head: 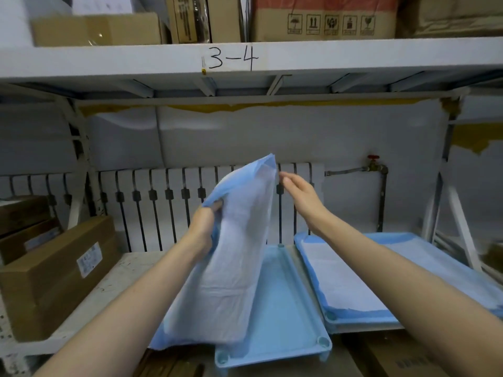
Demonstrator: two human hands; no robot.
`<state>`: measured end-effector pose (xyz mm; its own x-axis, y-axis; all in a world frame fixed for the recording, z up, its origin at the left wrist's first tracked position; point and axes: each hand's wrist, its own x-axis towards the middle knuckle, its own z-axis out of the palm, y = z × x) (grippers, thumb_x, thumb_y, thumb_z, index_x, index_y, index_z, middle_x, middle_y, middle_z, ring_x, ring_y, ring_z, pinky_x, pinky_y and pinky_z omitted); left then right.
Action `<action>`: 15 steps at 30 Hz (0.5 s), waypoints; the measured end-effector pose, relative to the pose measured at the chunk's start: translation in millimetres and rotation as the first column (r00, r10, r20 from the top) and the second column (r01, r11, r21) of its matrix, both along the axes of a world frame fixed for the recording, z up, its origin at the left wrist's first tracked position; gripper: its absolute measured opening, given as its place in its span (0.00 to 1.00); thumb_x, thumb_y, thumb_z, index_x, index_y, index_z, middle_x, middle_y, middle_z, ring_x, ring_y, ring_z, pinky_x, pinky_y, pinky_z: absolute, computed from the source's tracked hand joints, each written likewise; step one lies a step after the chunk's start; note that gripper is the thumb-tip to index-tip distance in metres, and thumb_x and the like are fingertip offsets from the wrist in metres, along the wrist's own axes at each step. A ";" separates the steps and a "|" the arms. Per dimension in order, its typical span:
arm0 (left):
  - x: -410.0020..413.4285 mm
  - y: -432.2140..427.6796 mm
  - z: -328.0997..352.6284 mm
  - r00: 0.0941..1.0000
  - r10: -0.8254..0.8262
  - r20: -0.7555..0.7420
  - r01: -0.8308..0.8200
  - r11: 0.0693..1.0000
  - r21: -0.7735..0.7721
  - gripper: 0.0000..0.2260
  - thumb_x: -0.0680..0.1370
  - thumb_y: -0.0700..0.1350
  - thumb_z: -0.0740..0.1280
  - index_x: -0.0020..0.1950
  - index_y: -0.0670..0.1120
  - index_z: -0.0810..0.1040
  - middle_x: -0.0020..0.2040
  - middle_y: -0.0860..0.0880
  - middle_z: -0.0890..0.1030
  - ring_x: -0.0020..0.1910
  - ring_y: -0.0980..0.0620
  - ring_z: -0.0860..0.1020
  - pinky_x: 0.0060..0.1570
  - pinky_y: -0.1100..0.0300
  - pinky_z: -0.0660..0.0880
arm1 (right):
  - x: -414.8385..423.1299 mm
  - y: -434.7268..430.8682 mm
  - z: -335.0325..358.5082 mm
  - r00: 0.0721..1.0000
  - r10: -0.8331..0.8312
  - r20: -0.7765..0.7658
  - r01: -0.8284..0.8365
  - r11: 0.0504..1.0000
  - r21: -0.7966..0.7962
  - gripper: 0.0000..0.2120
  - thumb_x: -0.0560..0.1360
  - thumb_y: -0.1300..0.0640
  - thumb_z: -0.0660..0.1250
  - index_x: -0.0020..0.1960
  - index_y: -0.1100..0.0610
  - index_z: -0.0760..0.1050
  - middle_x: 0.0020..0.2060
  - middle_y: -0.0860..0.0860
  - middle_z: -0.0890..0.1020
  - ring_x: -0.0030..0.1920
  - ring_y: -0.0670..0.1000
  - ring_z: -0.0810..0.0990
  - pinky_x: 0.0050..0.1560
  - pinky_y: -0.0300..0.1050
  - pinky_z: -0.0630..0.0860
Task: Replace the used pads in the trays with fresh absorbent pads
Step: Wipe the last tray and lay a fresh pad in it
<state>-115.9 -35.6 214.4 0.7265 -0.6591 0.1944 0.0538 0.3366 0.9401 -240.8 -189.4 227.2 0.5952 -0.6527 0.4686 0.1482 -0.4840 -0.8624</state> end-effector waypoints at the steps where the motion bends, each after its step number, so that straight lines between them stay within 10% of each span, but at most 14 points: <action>1: 1.2 2.2 4.4 0.994 -0.061 -0.092 0.059 0.998 -0.022 0.09 0.81 0.44 0.60 0.53 0.46 0.79 0.40 0.48 0.82 0.40 0.49 0.80 0.38 0.58 0.75 | -0.5 -7.3 -11.1 0.997 -0.053 -0.063 0.056 0.997 0.043 0.21 0.82 0.51 0.56 0.72 0.56 0.64 0.68 0.50 0.70 0.66 0.47 0.69 0.62 0.39 0.65; 6: 8.1 8.7 5.7 0.969 -0.176 -0.174 0.157 0.980 -0.121 0.11 0.80 0.48 0.60 0.50 0.45 0.81 0.42 0.46 0.83 0.38 0.47 0.82 0.40 0.55 0.78 | 3.2 -25.4 -75.3 0.900 0.200 -0.387 0.043 0.843 0.536 0.39 0.74 0.32 0.56 0.75 0.57 0.59 0.67 0.56 0.71 0.66 0.56 0.72 0.66 0.55 0.64; 11: 15.8 6.9 -9.3 0.952 -0.133 -0.276 0.111 0.989 -0.093 0.11 0.81 0.51 0.59 0.53 0.48 0.78 0.43 0.45 0.84 0.42 0.46 0.82 0.43 0.52 0.76 | 2.2 -14.9 -87.2 0.870 0.493 -0.015 -0.326 0.598 0.733 0.28 0.73 0.38 0.64 0.67 0.54 0.72 0.61 0.54 0.79 0.63 0.57 0.77 0.63 0.59 0.71; 15: 32.1 7.5 -20.9 0.961 -0.031 -0.275 0.053 0.996 0.072 0.13 0.80 0.53 0.62 0.58 0.47 0.77 0.50 0.45 0.82 0.50 0.44 0.80 0.52 0.49 0.76 | 7.7 -20.4 -68.1 0.979 0.206 -0.001 -0.167 0.796 0.582 0.23 0.75 0.53 0.69 0.65 0.64 0.71 0.55 0.56 0.82 0.54 0.56 0.81 0.58 0.53 0.77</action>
